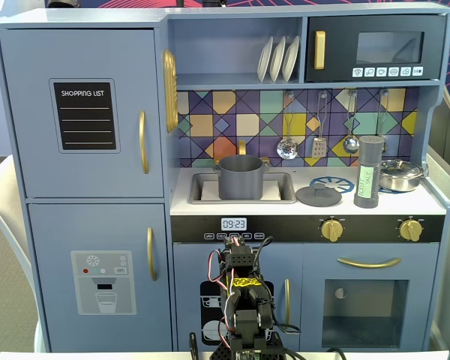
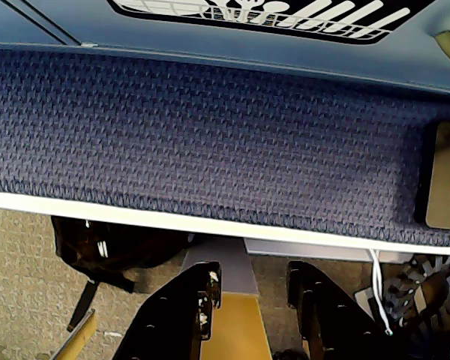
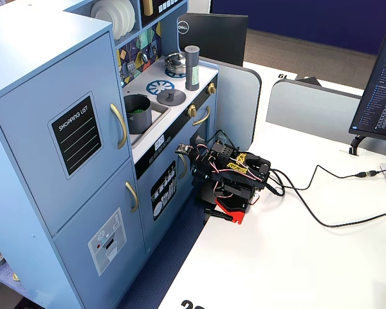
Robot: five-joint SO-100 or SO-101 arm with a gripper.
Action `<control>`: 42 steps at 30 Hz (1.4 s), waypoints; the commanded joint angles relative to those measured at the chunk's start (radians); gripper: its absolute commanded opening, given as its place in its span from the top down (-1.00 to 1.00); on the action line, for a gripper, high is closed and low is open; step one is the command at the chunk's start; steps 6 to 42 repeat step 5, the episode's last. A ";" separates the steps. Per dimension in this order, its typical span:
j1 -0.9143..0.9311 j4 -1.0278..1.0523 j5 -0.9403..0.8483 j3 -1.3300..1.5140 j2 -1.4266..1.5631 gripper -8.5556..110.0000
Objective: Put salt in the gray recipient
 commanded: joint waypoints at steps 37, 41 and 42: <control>0.012 0.005 0.011 -0.009 -0.005 0.78; 0.012 0.005 0.011 -0.009 -0.005 0.78; 0.012 0.005 0.011 -0.009 -0.005 0.78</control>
